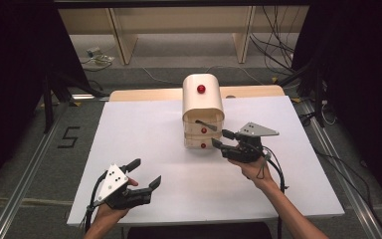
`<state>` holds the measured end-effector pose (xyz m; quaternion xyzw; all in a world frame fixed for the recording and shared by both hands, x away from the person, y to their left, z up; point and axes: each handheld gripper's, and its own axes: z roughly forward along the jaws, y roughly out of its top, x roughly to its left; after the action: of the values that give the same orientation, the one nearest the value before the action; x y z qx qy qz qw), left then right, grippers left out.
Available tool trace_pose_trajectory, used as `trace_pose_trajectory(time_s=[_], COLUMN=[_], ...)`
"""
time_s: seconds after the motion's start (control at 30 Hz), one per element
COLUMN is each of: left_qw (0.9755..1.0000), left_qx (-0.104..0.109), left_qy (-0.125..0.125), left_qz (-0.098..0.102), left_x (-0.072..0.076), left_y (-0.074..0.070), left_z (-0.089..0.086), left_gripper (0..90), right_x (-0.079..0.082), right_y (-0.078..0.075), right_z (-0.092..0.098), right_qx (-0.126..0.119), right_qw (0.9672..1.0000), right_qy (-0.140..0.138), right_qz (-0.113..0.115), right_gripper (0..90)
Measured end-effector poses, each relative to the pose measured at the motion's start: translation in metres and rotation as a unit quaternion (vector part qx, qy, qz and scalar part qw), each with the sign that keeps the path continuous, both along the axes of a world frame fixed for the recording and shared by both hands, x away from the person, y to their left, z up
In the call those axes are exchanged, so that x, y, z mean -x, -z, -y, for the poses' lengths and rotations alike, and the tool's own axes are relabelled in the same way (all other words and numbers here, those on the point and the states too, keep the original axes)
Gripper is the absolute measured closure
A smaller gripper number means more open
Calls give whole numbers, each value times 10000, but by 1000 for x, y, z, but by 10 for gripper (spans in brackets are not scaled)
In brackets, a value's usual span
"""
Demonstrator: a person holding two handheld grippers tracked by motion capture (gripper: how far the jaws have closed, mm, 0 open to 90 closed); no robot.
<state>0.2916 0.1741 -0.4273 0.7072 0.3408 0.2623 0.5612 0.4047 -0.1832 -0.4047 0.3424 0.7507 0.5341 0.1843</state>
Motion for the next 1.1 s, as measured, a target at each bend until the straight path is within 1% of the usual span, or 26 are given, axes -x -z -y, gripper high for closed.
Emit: trace_pose_trajectory(time_s=[0.17, 0.37, 0.53, 0.63, 0.77, 0.83, 0.9, 1.0, 1.03, 1.1], left_qw=[10000, 10000, 10000, 10000, 10000, 10000, 10000, 10000, 10000, 10000], left_qx=[-6, -10, -7, -9, -1, 1, -11, -12, -8, -3], left_qy=[1, -2, -1, 3, -2, 1, 1, 7, 4, -5], left_qz=[6, 6, 7, 6, -1, 1, 0, 5, 5, -5], left_x=[0, 0, 0, 0, 0, 0, 0, 0, 0, 0], left_y=[0, 0, 0, 0, 0, 0, 0, 0, 0, 0], left_z=[1, 1, 0, 0, 0, 0, 0, 1, 1, 0], left_gripper=[156, 156, 156, 156, 156, 156, 156, 156, 156, 156], right_x=[6, 9, 12, 13, 15, 16, 18, 21, 22, 24], right_y=[-1, -3, -2, -2, -3, -3, -4, -5, -5, -6], right_z=[5, 12, 14, 15, 15, 15, 15, 16, 16, 16], right_qx=[-32, -115, -167, -154, -253, -287, -270, -296, -304, -296], right_qw=[10000, 9999, 9998, 9999, 9996, 9995, 9996, 9995, 9995, 9995], right_qy=[-35, -7, -21, -36, -93, -101, -89, -90, -95, -111], right_qz=[16, 76, 57, 38, -23, -11, -23, 8, -20, 32], right_gripper=[440, 438, 423, 387, 312, 289, 263, 248, 248, 244])
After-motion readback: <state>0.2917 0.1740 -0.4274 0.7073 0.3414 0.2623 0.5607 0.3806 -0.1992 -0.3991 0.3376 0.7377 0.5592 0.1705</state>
